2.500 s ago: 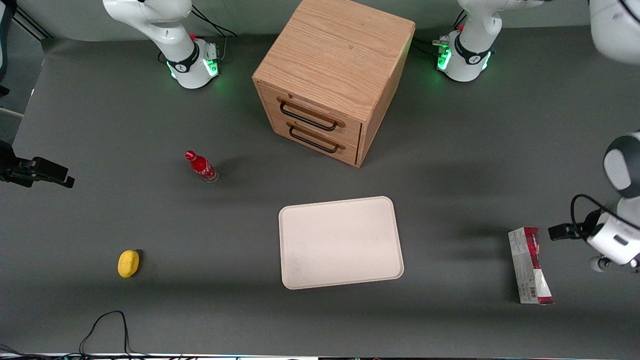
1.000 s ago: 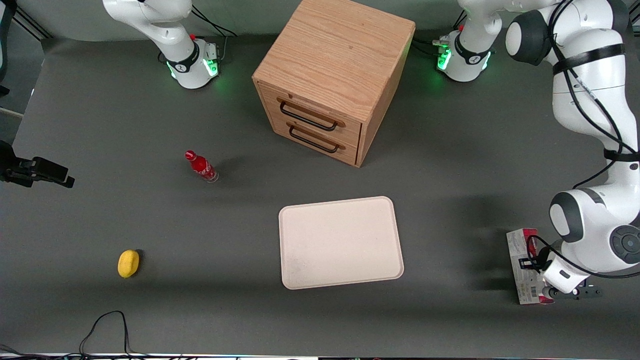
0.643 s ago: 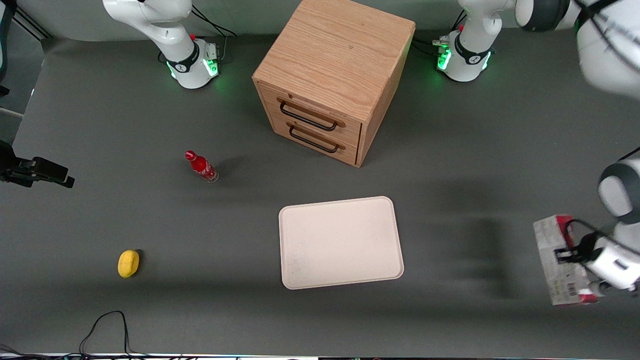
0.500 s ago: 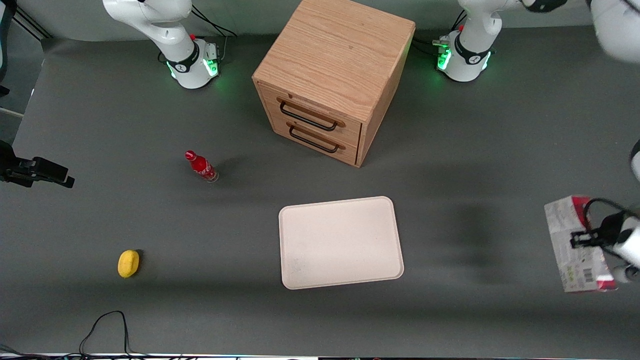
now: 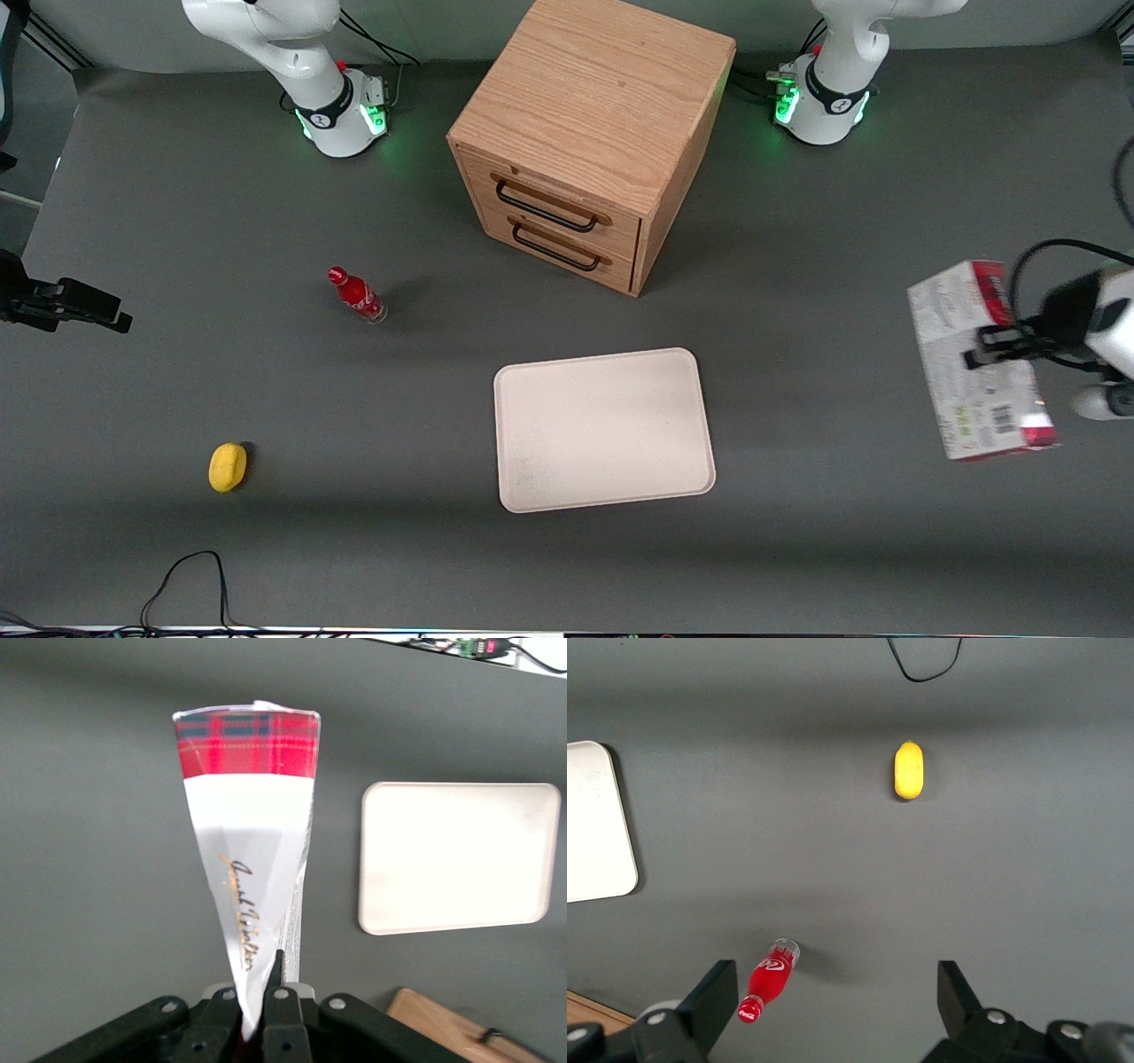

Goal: Place red cookie box on tray
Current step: 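Lift the cookie box and carry it toward the white tray, then lower the cookie box onto the tray's rim area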

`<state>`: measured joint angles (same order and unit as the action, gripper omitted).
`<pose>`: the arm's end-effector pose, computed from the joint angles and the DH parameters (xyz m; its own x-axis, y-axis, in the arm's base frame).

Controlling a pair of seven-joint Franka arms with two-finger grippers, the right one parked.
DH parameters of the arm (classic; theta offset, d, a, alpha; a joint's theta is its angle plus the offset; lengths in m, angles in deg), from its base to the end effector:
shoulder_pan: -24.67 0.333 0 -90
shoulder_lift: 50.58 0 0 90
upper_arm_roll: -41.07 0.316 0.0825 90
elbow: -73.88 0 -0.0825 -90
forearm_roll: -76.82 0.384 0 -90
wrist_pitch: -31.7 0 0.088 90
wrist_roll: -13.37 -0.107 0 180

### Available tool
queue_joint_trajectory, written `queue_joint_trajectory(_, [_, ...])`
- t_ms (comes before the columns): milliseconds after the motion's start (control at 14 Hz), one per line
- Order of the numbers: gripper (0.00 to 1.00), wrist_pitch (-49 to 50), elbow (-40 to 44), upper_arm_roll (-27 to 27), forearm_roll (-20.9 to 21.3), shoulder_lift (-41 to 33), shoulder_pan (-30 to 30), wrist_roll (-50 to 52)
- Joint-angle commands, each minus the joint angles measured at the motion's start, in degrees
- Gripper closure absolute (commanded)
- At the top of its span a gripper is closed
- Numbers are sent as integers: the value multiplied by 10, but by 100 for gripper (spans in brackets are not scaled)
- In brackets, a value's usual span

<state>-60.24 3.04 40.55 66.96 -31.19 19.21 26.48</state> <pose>0.6529 -0.0852 0.5819 0.9918 0.1269 -0.0109 0.1269 -0.9761 0.1763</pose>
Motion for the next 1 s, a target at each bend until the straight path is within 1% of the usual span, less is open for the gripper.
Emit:
queue_joint_trajectory(0, [100,-51,-13,-58,46,9,-36,129])
queue_joint_trajectory(143, [100,-99,-14,-97,83,47,-62,198])
queue_joint_trajectory(214, [100,-119,-14,-108,108,70,-79,219])
queue_joint_trajectory(286, [100,-139,-14,-112,127,94,-93,234])
queue_joint_trajectory(429, [100,-172,-15,-112,143,143,-116,248])
queue_joint_trajectory(571, [100,-215,-17,-112,180,193,-133,249])
queue_joint_trajectory(643, [100,-237,-17,-110,192,215,-136,256])
queue_joint_trajectory(929, [100,-285,-18,-105,193,264,-141,273])
